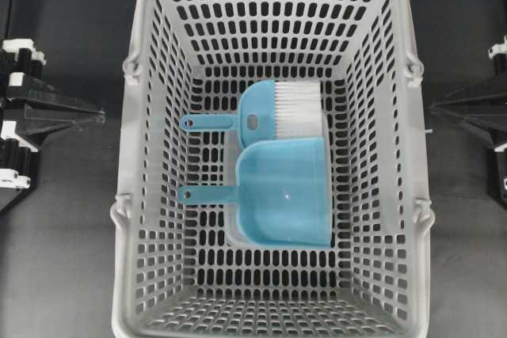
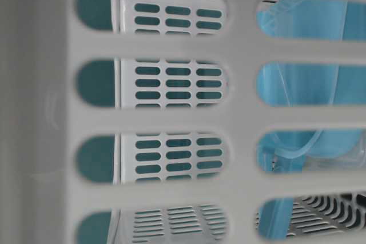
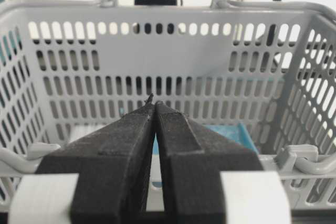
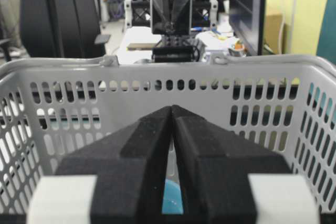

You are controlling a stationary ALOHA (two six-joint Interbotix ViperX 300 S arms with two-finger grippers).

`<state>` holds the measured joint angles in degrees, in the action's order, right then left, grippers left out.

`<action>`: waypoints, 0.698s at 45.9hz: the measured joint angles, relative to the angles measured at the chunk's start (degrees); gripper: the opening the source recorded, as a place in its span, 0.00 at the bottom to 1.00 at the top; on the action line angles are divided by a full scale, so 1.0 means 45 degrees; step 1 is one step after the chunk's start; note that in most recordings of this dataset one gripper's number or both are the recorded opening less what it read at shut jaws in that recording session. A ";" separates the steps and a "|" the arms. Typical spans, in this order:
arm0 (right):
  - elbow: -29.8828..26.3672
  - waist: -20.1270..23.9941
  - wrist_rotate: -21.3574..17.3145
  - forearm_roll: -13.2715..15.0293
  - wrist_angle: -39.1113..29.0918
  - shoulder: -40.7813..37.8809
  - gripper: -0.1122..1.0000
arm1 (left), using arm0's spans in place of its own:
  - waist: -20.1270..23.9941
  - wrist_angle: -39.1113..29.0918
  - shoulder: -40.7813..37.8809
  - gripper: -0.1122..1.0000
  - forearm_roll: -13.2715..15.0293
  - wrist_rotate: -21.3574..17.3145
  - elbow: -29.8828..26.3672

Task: Pick up the dustpan from the shopping basket with the left arm.
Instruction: 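Move the left gripper over the basket toward the blue dustpan handle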

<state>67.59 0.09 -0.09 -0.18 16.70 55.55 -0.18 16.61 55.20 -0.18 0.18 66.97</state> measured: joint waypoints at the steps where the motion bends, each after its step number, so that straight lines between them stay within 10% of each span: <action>1: 0.0000 0.0000 0.0000 0.0000 0.0000 0.0000 0.10 | 0.0000 0.0000 0.0000 0.15 0.0000 -0.0020 0.0000; 32: -0.0781 0.0000 -0.0293 -0.0078 -0.6191 0.2012 0.11 | -0.0352 -1.0801 -0.4707 0.10 -0.0488 0.0605 -0.8105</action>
<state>64.07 0.09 -1.41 -0.53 -11.16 64.60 -1.76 -31.99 34.01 -2.37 2.90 30.50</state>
